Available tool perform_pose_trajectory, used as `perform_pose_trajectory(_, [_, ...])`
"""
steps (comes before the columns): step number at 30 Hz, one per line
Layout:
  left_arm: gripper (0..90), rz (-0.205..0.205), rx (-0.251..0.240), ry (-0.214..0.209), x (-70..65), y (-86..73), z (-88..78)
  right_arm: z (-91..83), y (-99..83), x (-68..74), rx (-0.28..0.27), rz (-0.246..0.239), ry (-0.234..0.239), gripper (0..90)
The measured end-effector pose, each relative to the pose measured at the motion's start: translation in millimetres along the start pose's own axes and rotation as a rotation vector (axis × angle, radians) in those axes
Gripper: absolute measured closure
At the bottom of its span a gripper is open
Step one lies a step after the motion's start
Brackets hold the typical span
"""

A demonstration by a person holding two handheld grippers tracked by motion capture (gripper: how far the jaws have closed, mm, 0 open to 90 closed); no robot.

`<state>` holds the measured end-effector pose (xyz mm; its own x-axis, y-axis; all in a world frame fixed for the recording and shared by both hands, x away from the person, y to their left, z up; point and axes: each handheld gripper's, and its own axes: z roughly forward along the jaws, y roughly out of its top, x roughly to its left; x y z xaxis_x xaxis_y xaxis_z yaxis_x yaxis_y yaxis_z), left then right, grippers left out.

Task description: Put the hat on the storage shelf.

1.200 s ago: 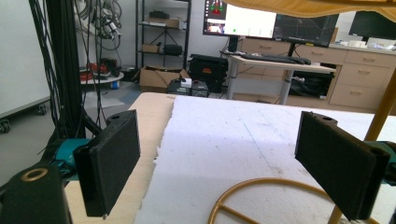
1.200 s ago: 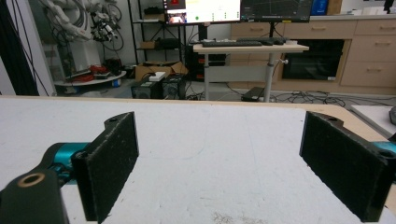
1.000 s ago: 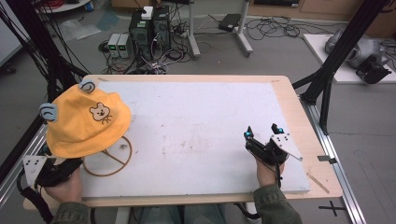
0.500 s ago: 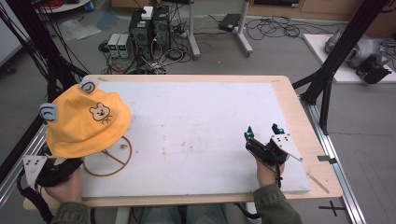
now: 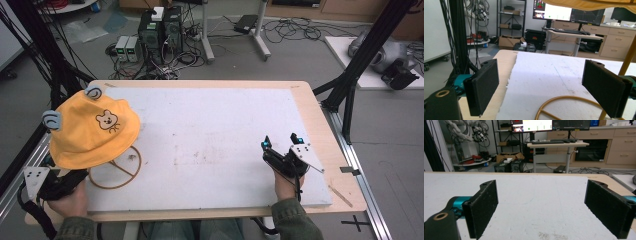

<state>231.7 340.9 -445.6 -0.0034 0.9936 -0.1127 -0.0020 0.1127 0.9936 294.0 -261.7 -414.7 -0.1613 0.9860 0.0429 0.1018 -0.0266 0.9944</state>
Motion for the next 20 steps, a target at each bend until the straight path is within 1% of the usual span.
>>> perform_pose_trajectory(3, [14.4,0.0,0.0,-0.002,-0.6,0.0,0.1,-0.2,0.1,0.1,0.0,-0.003,0.003,11.5])
perform_pose_trajectory(12, [14.4,-0.009,0.0,0.001,1.0,-0.1,-0.3,-1.0,0.0,-0.8,0.005,0.009,0.002,11.5])
perform_pose_trajectory(20, [14.4,-0.009,0.001,-0.003,0.1,-0.2,-0.5,-1.7,0.6,-2.1,-0.005,0.013,0.001,11.5])
